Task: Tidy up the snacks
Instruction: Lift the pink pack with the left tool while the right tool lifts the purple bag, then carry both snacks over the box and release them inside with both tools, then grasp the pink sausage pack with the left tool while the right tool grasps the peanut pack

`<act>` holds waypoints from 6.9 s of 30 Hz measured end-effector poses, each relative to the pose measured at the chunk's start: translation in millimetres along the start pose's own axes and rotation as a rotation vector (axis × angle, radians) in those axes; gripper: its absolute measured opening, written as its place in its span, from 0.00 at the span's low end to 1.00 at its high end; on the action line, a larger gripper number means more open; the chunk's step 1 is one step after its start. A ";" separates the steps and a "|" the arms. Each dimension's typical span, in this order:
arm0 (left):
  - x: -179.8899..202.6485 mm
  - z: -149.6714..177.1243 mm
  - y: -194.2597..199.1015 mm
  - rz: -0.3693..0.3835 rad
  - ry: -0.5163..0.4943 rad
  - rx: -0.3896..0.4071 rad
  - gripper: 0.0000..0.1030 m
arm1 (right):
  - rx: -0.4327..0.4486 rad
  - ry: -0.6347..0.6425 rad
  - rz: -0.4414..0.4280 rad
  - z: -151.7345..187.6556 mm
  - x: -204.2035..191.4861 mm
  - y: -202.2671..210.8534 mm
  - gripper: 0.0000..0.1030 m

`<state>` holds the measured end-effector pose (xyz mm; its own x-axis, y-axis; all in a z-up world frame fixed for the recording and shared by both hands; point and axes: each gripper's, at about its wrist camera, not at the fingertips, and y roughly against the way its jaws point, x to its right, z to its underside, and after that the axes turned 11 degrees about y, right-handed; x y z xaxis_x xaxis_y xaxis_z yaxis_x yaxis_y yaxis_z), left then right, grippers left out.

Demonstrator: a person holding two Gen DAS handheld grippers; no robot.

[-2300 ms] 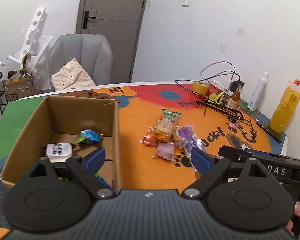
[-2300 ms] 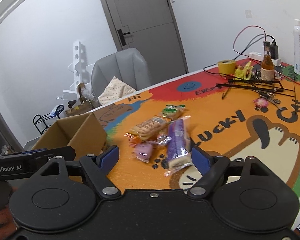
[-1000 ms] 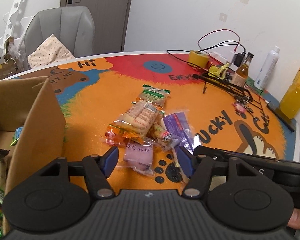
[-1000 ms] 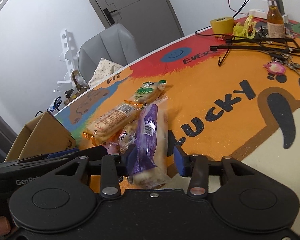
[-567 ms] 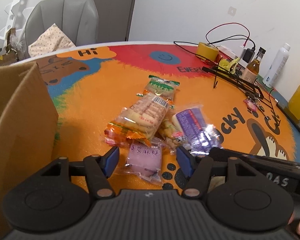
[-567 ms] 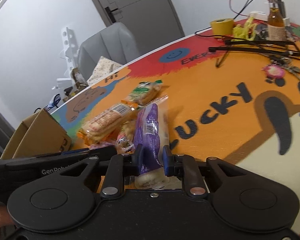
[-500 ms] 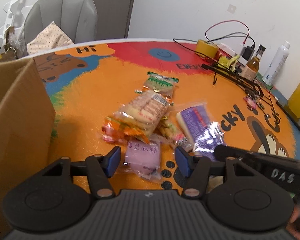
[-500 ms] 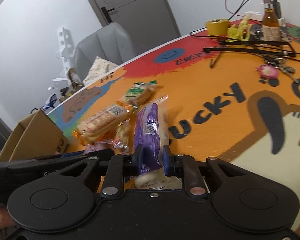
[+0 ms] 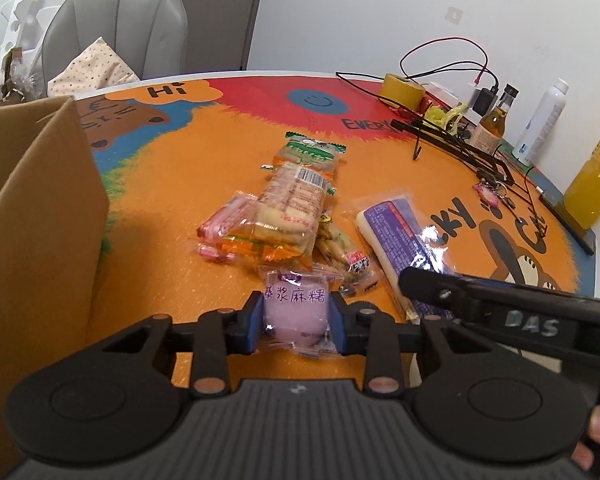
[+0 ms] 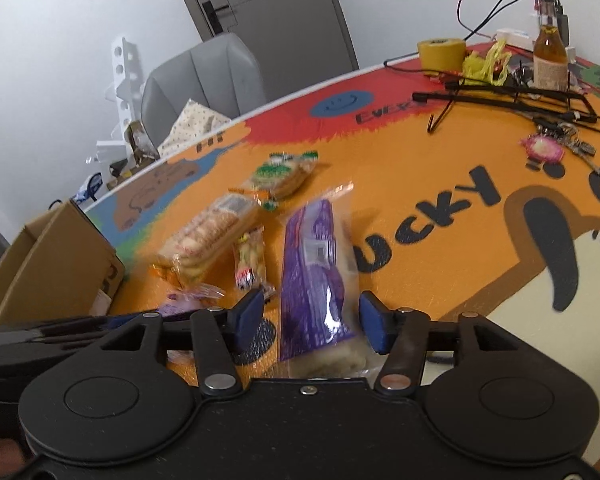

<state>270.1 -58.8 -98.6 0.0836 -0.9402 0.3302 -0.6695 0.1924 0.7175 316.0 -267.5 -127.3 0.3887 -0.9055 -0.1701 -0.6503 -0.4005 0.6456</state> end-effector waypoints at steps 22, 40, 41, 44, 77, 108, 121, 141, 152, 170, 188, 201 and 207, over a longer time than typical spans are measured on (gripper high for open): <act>-5.9 16.7 46.0 0.026 -0.002 0.058 0.20 | 0.094 0.005 0.055 23.6 -17.8 53.8 0.28; 7.3 21.4 8.7 -0.043 -0.043 0.033 0.48 | 0.067 -0.026 0.077 36.2 0.7 45.0 0.37; 6.9 21.8 8.6 -0.043 -0.045 0.041 0.48 | 0.068 -0.025 0.082 35.6 0.7 43.6 0.40; 7.3 21.1 6.5 -0.055 -0.056 0.048 0.46 | 0.063 -0.024 0.097 34.0 1.2 38.9 0.48; -3.4 17.7 92.5 0.012 -0.058 0.163 0.31 | 0.190 0.060 0.061 18.5 -60.2 87.0 0.28; -81.9 -4.3 170.4 -0.047 0.021 0.294 0.31 | 0.261 0.184 -0.048 -12.1 -151.5 89.7 0.28; -124.6 -18.4 166.8 -0.087 0.096 0.291 0.31 | 0.242 0.225 -0.082 -24.4 -183.8 69.0 0.28; -161.4 -21.6 178.8 -0.104 0.165 0.296 0.59 | 0.233 0.191 -0.144 -39.7 -206.1 46.0 0.47; -136.7 -14.9 175.1 -0.105 0.134 0.310 0.81 | 0.224 0.142 -0.081 -19.2 -163.6 67.8 0.52; -72.5 -1.2 163.5 -0.044 0.038 0.277 0.83 | 0.224 0.062 -0.007 6.8 -100.4 96.3 0.62; -17.0 -6.2 134.6 -0.002 -0.043 0.261 0.83 | 0.195 0.005 0.012 7.3 -47.9 88.3 0.48; 0.8 -27.5 88.8 -0.010 -0.030 0.181 0.56 | 0.115 -0.007 -0.030 -12.6 -26.2 49.4 0.37; 2.4 -38.9 65.4 -0.039 -0.016 0.147 0.43 | 0.075 -0.010 -0.056 -22.0 -21.4 26.5 0.35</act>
<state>255.2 -37.6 -27.1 0.1008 -0.9509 0.2928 -0.7667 0.1134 0.6320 304.8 -255.7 -90.2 0.4197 -0.8826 -0.2118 -0.6748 -0.4595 0.5775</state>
